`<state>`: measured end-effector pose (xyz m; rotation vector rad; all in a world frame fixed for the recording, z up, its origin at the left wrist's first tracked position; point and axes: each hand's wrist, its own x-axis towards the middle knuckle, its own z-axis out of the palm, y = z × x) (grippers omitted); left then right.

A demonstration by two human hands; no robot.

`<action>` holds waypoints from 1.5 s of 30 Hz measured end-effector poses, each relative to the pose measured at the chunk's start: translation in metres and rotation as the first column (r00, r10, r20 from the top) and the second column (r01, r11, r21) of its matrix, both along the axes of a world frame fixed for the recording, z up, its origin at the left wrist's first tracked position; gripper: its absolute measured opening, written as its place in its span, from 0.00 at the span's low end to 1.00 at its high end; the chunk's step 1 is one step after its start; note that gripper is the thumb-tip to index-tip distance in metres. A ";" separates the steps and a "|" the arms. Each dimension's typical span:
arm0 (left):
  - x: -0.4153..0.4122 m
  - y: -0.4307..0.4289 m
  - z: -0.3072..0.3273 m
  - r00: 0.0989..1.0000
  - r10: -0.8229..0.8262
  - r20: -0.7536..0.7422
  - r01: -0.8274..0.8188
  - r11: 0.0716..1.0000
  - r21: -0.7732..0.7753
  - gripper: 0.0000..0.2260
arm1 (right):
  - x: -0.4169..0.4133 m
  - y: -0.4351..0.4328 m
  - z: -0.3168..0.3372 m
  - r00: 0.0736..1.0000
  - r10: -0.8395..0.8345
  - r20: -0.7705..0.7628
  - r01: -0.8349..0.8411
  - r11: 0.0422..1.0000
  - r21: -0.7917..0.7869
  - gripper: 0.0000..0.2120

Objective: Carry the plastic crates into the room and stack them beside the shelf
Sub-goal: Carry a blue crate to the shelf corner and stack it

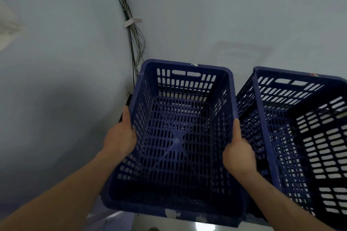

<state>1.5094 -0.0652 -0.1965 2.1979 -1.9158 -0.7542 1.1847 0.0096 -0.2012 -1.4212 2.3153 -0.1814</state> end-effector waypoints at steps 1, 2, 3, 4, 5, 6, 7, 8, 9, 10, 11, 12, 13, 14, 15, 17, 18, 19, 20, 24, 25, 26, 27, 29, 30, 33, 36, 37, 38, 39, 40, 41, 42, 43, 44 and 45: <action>0.000 -0.002 -0.001 1.000 -0.011 0.020 0.011 1.000 -0.008 0.37 | 0.001 -0.001 0.001 1.000 0.019 -0.025 -0.019 1.000 0.012 0.49; 0.000 -0.003 0.000 0.999 -0.020 0.031 0.021 1.000 -0.007 0.37 | 0.001 0.000 0.001 0.998 0.043 -0.047 -0.042 0.999 0.032 0.50; 0.000 -0.004 0.001 0.999 -0.026 0.028 0.026 1.000 -0.003 0.38 | 0.001 0.000 0.002 0.996 0.064 -0.060 -0.062 0.997 0.044 0.50; 0.000 -0.003 0.002 0.999 -0.027 0.019 0.027 1.000 -0.008 0.38 | 0.001 0.001 0.002 0.996 0.064 -0.059 -0.062 0.997 0.045 0.50; 0.001 -0.001 0.001 0.999 -0.032 0.013 0.032 0.999 -0.022 0.39 | 0.001 0.001 0.002 0.997 0.054 -0.053 -0.052 0.998 0.041 0.50; 0.000 -0.001 0.000 0.999 -0.045 0.014 0.045 0.999 -0.026 0.39 | 0.001 0.000 0.004 0.998 0.045 -0.050 -0.043 0.998 0.046 0.50; 0.000 -0.001 0.002 0.998 -0.053 0.016 0.054 0.998 -0.022 0.39 | 0.001 -0.002 0.005 0.997 0.044 -0.056 -0.040 0.998 0.058 0.49; 0.001 -0.002 0.003 0.998 -0.056 0.021 0.056 0.998 -0.021 0.40 | 0.000 -0.003 0.005 0.997 0.048 -0.065 -0.044 0.997 0.061 0.49; 0.002 -0.002 0.004 0.998 -0.055 0.025 0.056 0.998 -0.023 0.41 | 0.000 -0.003 0.005 0.996 0.052 -0.073 -0.047 0.997 0.066 0.49; 0.002 -0.002 0.003 0.998 -0.053 0.024 0.053 0.998 -0.023 0.41 | 0.000 -0.002 0.005 0.996 0.052 -0.075 -0.047 0.996 0.070 0.48; 0.002 -0.001 0.003 0.998 -0.053 0.020 0.054 0.998 -0.013 0.41 | -0.001 -0.002 0.005 0.997 0.049 -0.065 -0.044 0.997 0.067 0.48; 0.001 -0.002 0.003 0.998 -0.055 0.015 0.055 0.998 0.000 0.42 | -0.001 -0.003 0.006 0.998 0.041 -0.048 -0.038 0.998 0.059 0.47; 0.002 -0.004 0.003 0.998 -0.056 0.009 0.055 0.998 0.008 0.42 | -0.001 -0.004 0.006 0.999 0.038 -0.037 -0.036 0.998 0.055 0.47; 0.003 -0.006 0.003 0.998 -0.055 0.004 0.055 0.998 0.013 0.42 | 0.000 -0.005 0.007 0.999 0.042 -0.029 -0.040 0.998 0.055 0.46; 0.003 -0.006 0.004 0.998 -0.055 -0.002 0.055 0.998 0.021 0.42 | -0.001 -0.003 0.008 0.999 0.041 -0.014 -0.040 0.998 0.055 0.46; 0.002 -0.003 0.007 0.998 -0.056 -0.027 0.057 0.998 0.039 0.43 | -0.003 0.000 0.011 0.998 0.035 0.044 -0.037 0.999 0.036 0.46; 0.003 -0.001 0.007 0.997 -0.054 -0.055 0.056 0.997 0.046 0.43 | -0.004 0.003 0.012 0.996 0.027 0.082 -0.029 0.999 0.021 0.46; 0.003 0.000 0.006 0.996 -0.054 -0.075 0.057 0.997 0.045 0.43 | -0.004 0.004 0.012 0.994 0.013 0.109 -0.015 1.000 0.010 0.45; 0.003 0.000 0.005 0.996 -0.055 -0.077 0.059 0.997 0.044 0.43 | -0.004 0.005 0.013 0.993 -0.002 0.121 0.001 1.000 0.006 0.45; 0.003 -0.001 0.009 0.995 -0.084 -0.050 0.087 0.994 0.063 0.43 | -0.001 0.008 0.014 0.993 -0.012 0.119 0.012 1.000 0.000 0.44; 0.003 0.000 0.009 0.996 -0.084 -0.041 0.087 0.995 0.058 0.43 | 0.001 0.008 0.015 0.993 -0.013 0.118 0.012 1.000 0.006 0.44; 0.002 -0.001 0.010 0.996 -0.078 -0.038 0.080 0.995 0.053 0.43 | 0.001 0.006 0.016 0.992 -0.015 0.123 0.014 1.000 0.011 0.44; 0.001 -0.001 0.009 0.996 -0.076 -0.037 0.078 0.996 0.049 0.42 | 0.000 0.006 0.014 0.991 -0.018 0.131 0.016 1.000 0.015 0.44; 0.002 0.001 0.008 0.997 -0.075 -0.030 0.076 0.997 0.027 0.41 | -0.001 0.005 0.014 0.991 -0.019 0.135 0.018 1.000 0.010 0.44; 0.002 0.002 0.006 0.997 -0.070 -0.024 0.071 0.997 0.030 0.41 | -0.001 0.005 0.013 0.991 -0.017 0.131 0.015 1.000 0.015 0.44; 0.001 -0.002 0.007 0.998 -0.062 -0.013 0.063 0.997 0.051 0.42 | -0.002 0.002 0.012 0.994 -0.012 0.107 0.008 0.999 0.041 0.44; 0.002 0.000 0.008 0.998 -0.063 0.008 0.062 0.995 0.083 0.42 | -0.001 0.005 0.008 1.000 0.015 0.010 -0.016 0.997 0.071 0.47; 0.002 -0.001 0.010 0.997 -0.073 0.011 0.071 0.991 0.113 0.43 | -0.002 0.004 0.008 0.999 0.029 -0.015 -0.028 0.996 0.085 0.47; 0.004 -0.004 0.012 0.995 -0.096 0.014 0.093 0.984 0.154 0.44 | -0.003 0.002 0.009 0.999 0.049 -0.020 -0.046 0.993 0.106 0.47; 0.004 -0.007 0.015 0.992 -0.126 0.021 0.119 0.971 0.205 0.45 | -0.006 -0.001 0.011 0.998 0.069 0.002 -0.069 0.989 0.133 0.47; 0.003 -0.008 0.020 0.988 -0.149 0.037 0.135 0.957 0.257 0.45 | -0.008 -0.002 0.015 0.995 0.086 0.049 -0.093 0.982 0.163 0.46; 0.000 -0.009 0.027 0.983 -0.170 0.065 0.143 0.944 0.297 0.43 | -0.011 -0.003 0.020 0.989 0.101 0.111 -0.121 0.973 0.197 0.46; -0.004 -0.008 0.035 0.977 -0.188 0.099 0.149 0.938 0.314 0.41 | -0.013 -0.003 0.027 0.978 0.112 0.176 -0.151 0.962 0.229 0.46; -0.009 -0.008 0.043 0.971 -0.203 0.129 0.155 0.938 0.310 0.40 | -0.016 -0.003 0.035 0.967 0.110 0.231 -0.168 0.954 0.249 0.45; -0.012 -0.006 0.049 0.966 -0.210 0.154 0.158 0.943 0.292 0.39 | -0.017 -0.004 0.042 0.958 0.102 0.268 -0.173 0.950 0.259 0.44; -0.015 -0.003 0.054 0.960 -0.216 0.178 0.164 0.949 0.268 0.38 | -0.019 -0.005 0.049 0.956 0.101 0.277 -0.174 0.952 0.254 0.42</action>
